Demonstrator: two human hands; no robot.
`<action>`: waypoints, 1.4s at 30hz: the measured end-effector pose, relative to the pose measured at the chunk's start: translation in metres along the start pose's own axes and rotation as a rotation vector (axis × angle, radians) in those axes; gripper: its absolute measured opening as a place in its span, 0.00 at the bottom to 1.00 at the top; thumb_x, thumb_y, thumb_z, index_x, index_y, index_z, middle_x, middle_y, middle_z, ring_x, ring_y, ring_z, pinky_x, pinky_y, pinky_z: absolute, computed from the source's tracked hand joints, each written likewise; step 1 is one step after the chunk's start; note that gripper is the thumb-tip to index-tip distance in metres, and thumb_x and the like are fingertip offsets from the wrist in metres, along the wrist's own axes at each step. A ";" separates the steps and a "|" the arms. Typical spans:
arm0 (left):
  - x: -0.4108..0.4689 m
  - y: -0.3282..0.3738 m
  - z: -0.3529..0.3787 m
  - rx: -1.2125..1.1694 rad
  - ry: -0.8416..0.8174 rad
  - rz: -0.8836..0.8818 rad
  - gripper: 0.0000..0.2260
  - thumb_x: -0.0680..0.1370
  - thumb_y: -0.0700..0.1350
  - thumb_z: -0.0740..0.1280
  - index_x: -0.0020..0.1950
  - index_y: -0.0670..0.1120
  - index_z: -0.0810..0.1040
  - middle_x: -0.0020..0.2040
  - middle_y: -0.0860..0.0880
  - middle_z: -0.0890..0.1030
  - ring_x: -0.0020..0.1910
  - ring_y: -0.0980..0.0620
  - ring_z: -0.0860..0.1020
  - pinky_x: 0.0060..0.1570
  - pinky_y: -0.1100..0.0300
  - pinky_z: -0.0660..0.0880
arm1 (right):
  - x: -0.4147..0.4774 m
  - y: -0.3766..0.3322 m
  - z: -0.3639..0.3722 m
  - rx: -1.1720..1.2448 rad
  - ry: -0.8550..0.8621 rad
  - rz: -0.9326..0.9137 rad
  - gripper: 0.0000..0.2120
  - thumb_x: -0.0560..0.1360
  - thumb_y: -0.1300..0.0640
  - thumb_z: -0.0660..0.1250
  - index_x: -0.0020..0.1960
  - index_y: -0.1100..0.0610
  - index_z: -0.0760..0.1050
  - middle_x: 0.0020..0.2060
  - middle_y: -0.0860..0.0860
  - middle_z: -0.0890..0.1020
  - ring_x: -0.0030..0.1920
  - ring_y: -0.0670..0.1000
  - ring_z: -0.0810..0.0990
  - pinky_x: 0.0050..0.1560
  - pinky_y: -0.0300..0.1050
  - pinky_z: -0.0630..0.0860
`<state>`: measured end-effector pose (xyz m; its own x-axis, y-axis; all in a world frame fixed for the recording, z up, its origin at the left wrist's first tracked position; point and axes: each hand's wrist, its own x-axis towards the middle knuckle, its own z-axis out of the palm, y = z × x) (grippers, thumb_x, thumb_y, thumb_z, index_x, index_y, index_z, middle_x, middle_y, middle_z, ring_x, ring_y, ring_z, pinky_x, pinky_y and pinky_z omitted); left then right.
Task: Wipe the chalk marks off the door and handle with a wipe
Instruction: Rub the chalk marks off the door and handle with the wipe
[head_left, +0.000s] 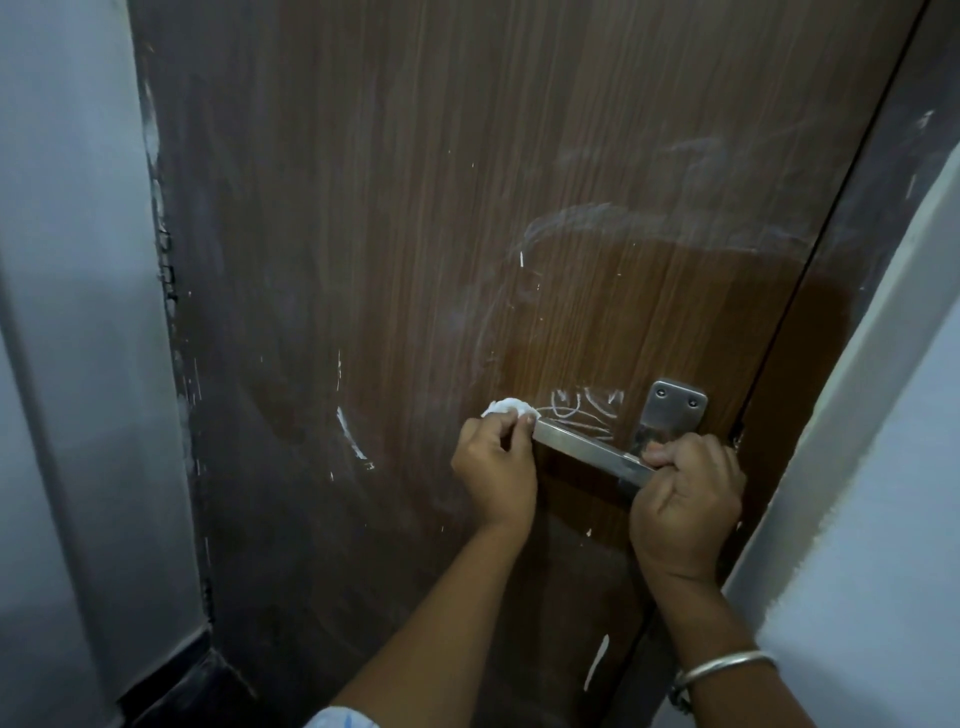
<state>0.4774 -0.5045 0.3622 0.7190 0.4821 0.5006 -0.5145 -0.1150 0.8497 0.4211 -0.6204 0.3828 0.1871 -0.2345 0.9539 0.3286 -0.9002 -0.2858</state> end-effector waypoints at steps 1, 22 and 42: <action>0.000 -0.001 0.000 0.001 -0.034 0.022 0.01 0.72 0.41 0.71 0.43 0.45 0.82 0.39 0.52 0.77 0.38 0.58 0.76 0.39 0.73 0.71 | 0.000 0.000 0.000 0.000 0.001 -0.001 0.14 0.71 0.65 0.52 0.32 0.63 0.73 0.28 0.59 0.76 0.32 0.58 0.74 0.39 0.47 0.66; -0.005 0.007 0.011 -0.216 -0.071 -0.213 0.06 0.69 0.42 0.74 0.43 0.43 0.83 0.42 0.46 0.82 0.42 0.53 0.80 0.42 0.61 0.78 | 0.001 -0.001 0.000 0.004 -0.007 0.013 0.14 0.70 0.64 0.52 0.32 0.63 0.73 0.28 0.59 0.75 0.32 0.58 0.73 0.40 0.46 0.66; -0.048 0.018 0.028 -0.243 -0.142 -0.199 0.14 0.67 0.33 0.72 0.37 0.54 0.80 0.39 0.49 0.82 0.40 0.57 0.81 0.38 0.68 0.76 | 0.000 -0.001 0.000 -0.032 -0.028 0.030 0.13 0.70 0.62 0.52 0.33 0.62 0.72 0.30 0.58 0.75 0.33 0.58 0.73 0.40 0.45 0.64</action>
<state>0.4467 -0.5540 0.3577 0.8657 0.3462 0.3615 -0.4414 0.1873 0.8775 0.4206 -0.6200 0.3833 0.2220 -0.2513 0.9421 0.2926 -0.9045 -0.3102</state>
